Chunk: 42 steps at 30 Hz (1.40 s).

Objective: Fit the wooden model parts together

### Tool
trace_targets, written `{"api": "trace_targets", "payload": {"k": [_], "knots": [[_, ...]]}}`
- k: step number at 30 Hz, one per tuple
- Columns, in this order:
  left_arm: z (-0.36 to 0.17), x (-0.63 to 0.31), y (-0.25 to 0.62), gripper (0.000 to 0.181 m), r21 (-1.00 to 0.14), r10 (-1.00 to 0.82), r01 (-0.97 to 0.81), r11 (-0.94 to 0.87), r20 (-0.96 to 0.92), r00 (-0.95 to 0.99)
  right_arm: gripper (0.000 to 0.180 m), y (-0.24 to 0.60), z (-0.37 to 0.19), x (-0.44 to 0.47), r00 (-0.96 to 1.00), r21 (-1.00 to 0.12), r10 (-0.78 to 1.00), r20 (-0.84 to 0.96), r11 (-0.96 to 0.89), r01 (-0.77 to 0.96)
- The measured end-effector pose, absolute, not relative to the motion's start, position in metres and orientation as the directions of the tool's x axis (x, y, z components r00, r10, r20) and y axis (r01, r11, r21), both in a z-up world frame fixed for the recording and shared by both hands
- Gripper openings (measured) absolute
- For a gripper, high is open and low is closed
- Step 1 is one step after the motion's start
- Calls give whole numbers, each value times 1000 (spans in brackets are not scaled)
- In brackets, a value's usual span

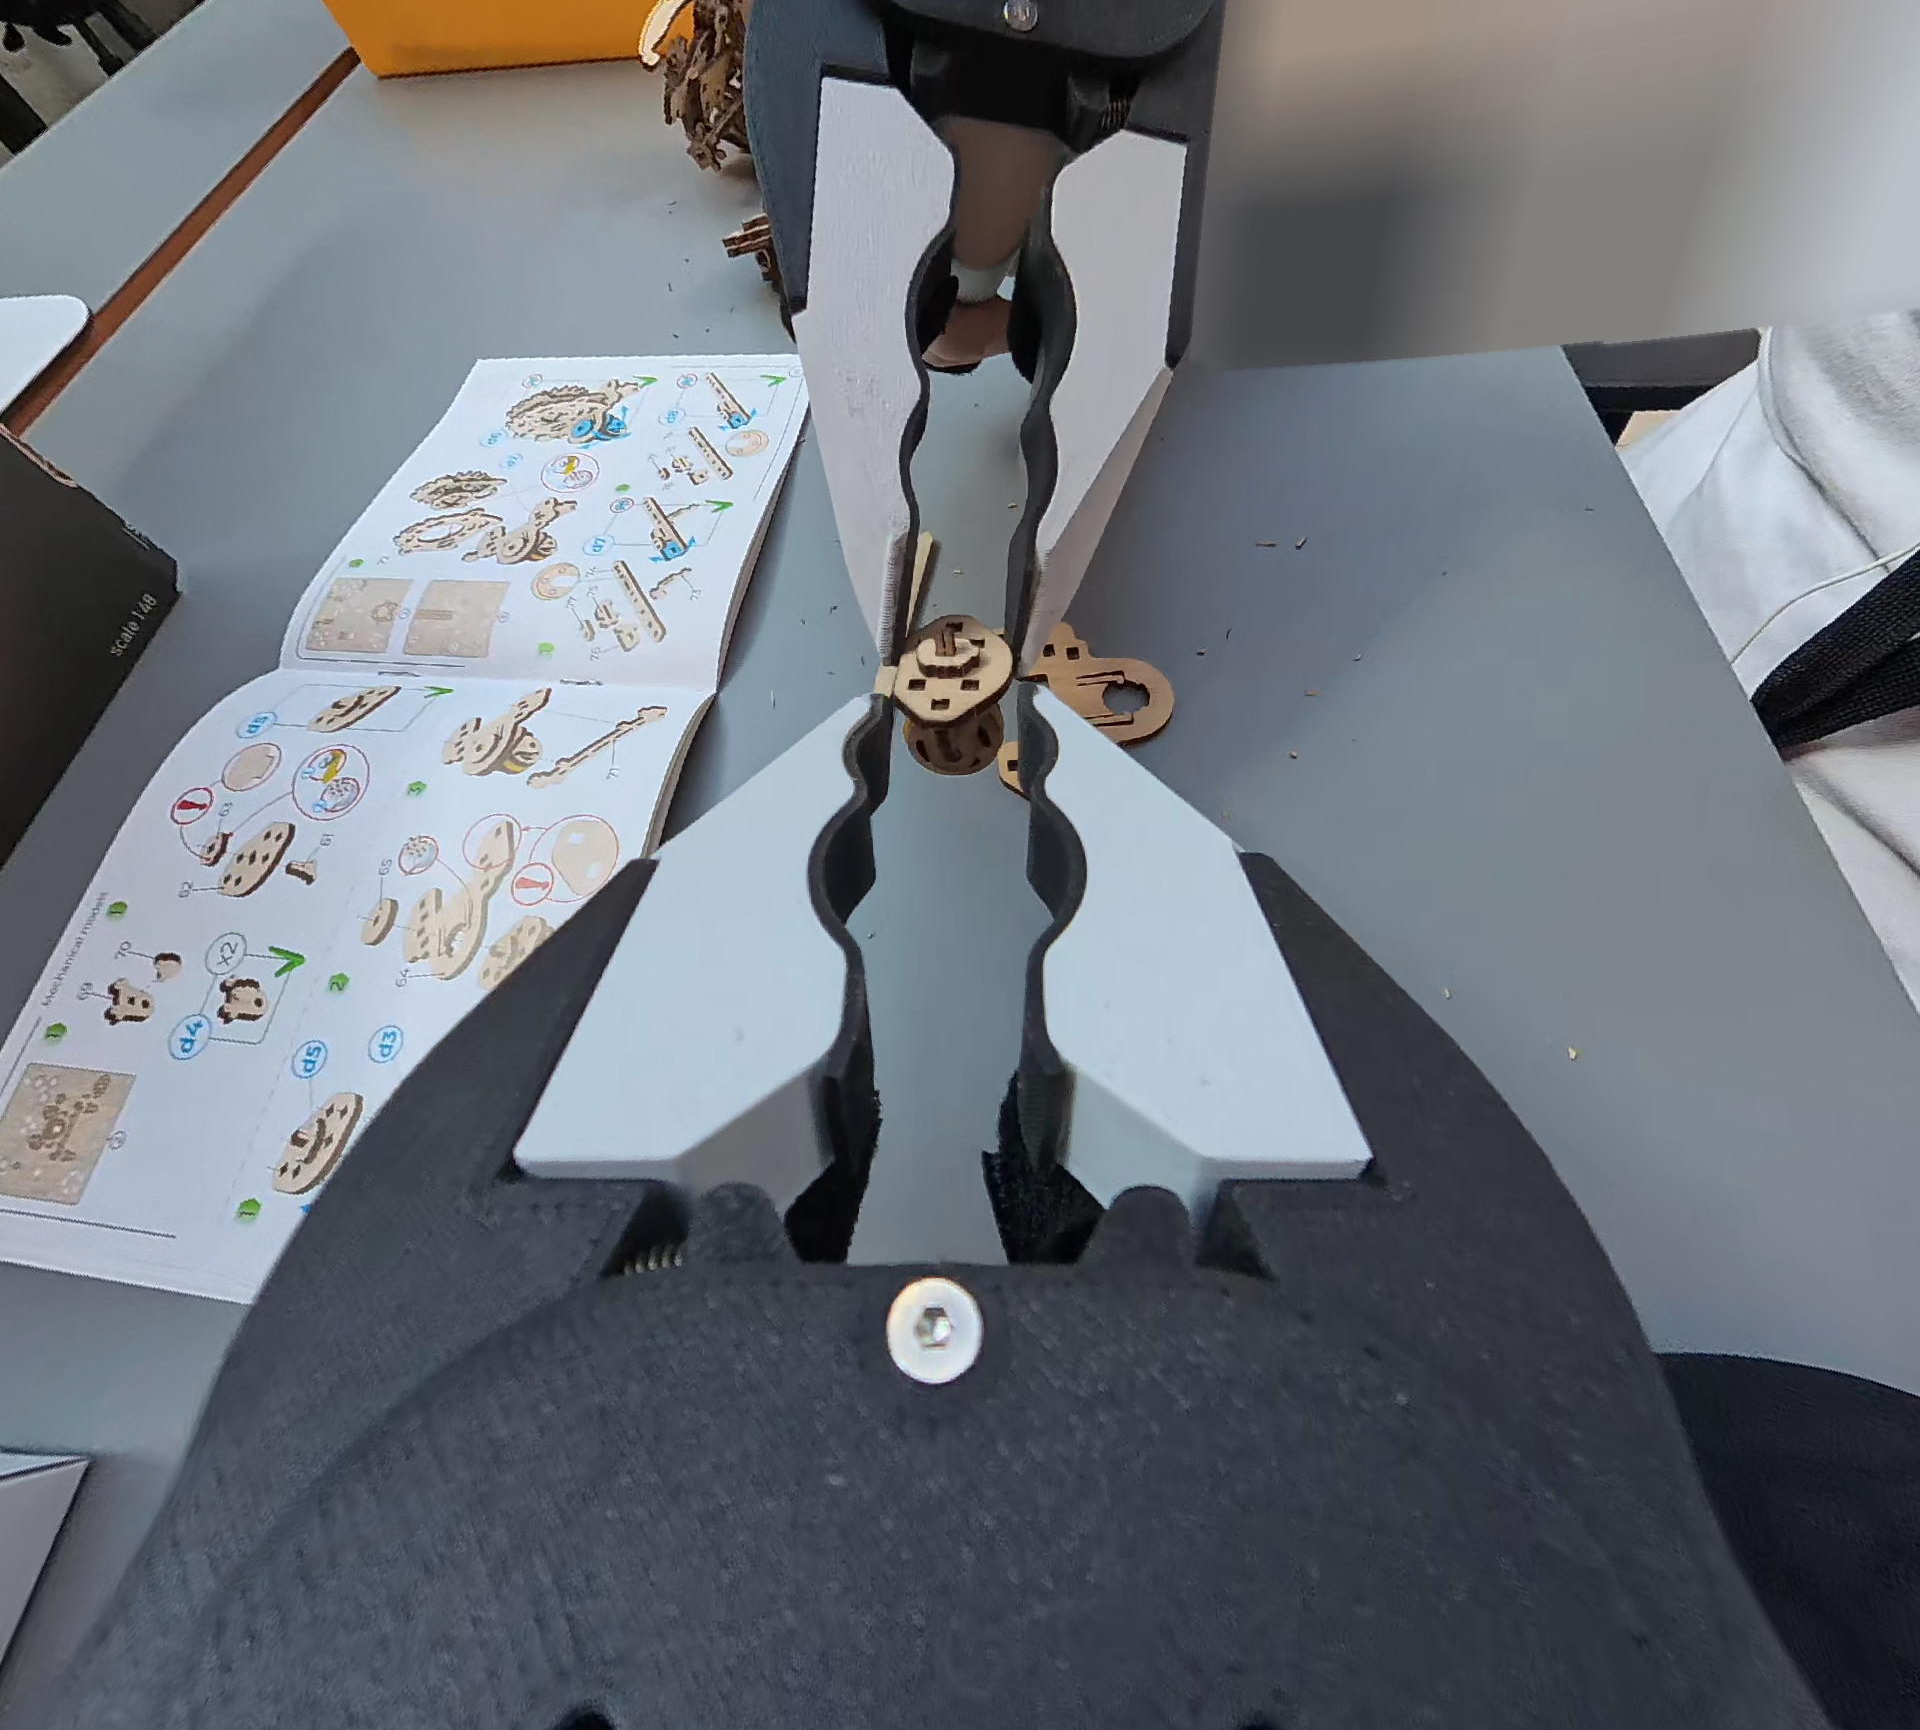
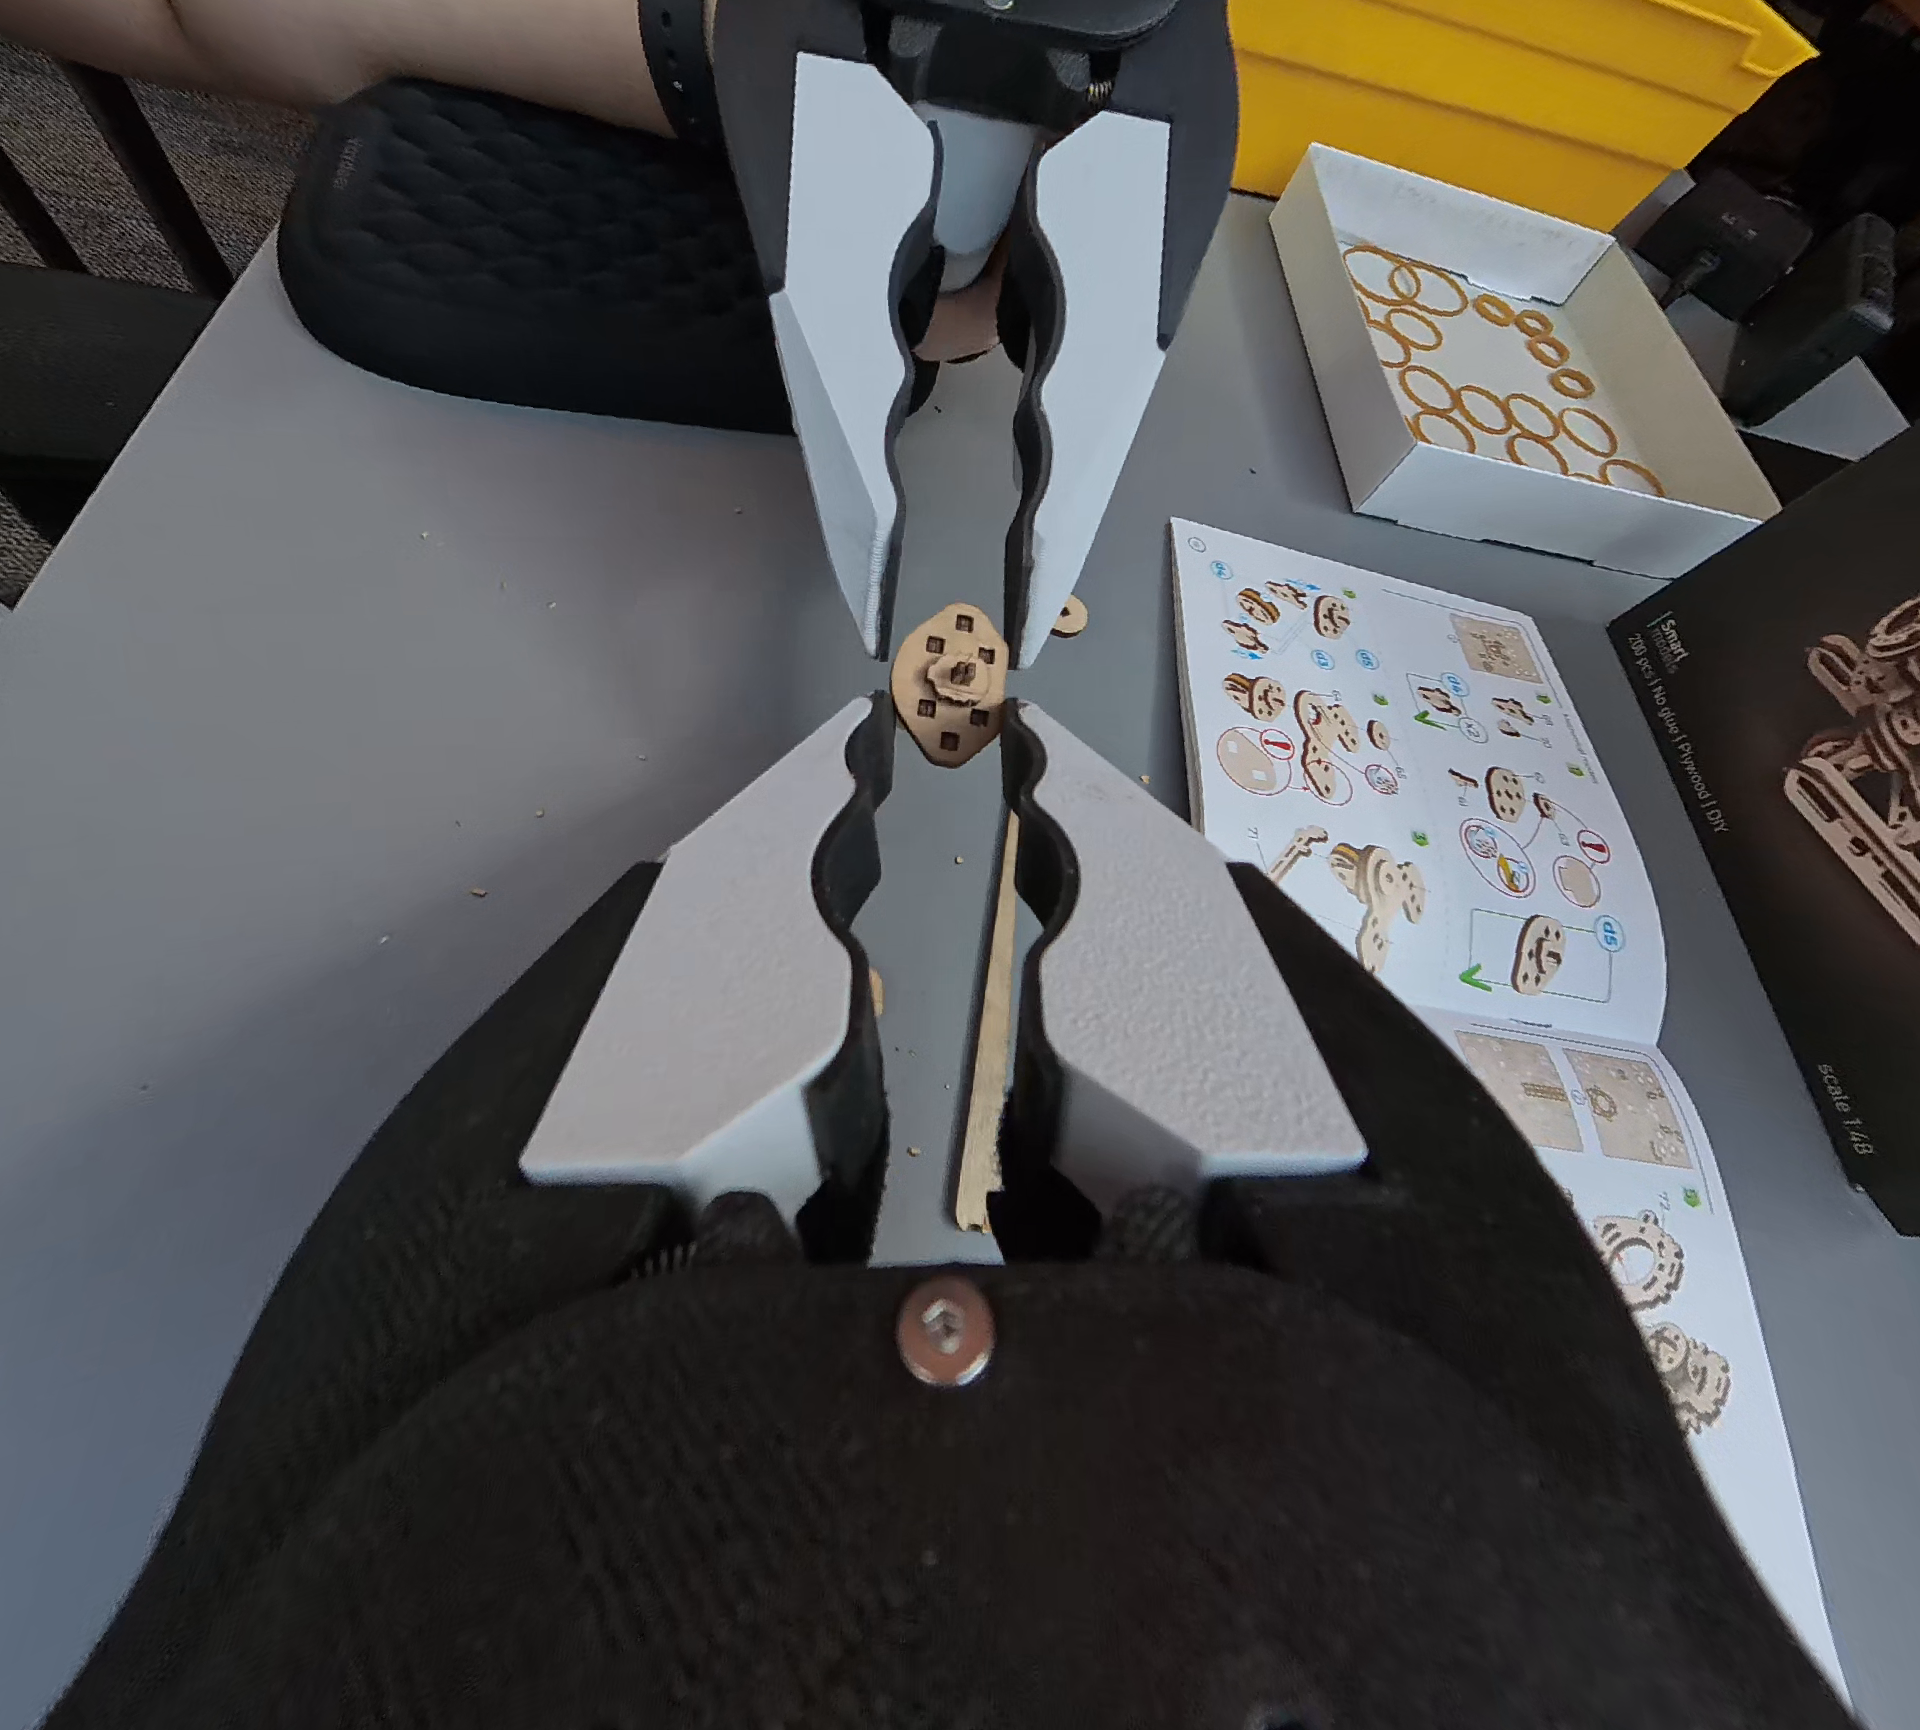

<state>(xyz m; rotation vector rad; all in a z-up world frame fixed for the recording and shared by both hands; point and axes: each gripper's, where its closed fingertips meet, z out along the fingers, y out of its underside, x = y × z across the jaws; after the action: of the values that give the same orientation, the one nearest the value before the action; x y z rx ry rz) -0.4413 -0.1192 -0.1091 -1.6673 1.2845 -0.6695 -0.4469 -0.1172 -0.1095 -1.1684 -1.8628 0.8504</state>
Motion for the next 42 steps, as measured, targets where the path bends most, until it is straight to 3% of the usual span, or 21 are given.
{"api": "trace_targets", "payload": {"k": [17, 34, 37, 42], "knots": [[-117, -439, -120, 20, -865, -944, -499, -43, -129, 304, 19, -119, -115, -449, -296, -795, 898, 325, 429, 430], [-120, -439, -118, 21, -858, -942, -509, -73, -108, 316, 21, -116, -106, -445, -291, -848, 930, 224, 333, 412], [-125, -440, -117, 21, -838, -939, -539, -84, -115, 324, 12, -111, -92, -446, -258, -874, 945, 202, 293, 388], [-134, -442, -114, 21, -798, -930, -598, -77, -158, 331, 8, -113, -105, -453, -255, -808, 937, 237, 336, 484]]}}
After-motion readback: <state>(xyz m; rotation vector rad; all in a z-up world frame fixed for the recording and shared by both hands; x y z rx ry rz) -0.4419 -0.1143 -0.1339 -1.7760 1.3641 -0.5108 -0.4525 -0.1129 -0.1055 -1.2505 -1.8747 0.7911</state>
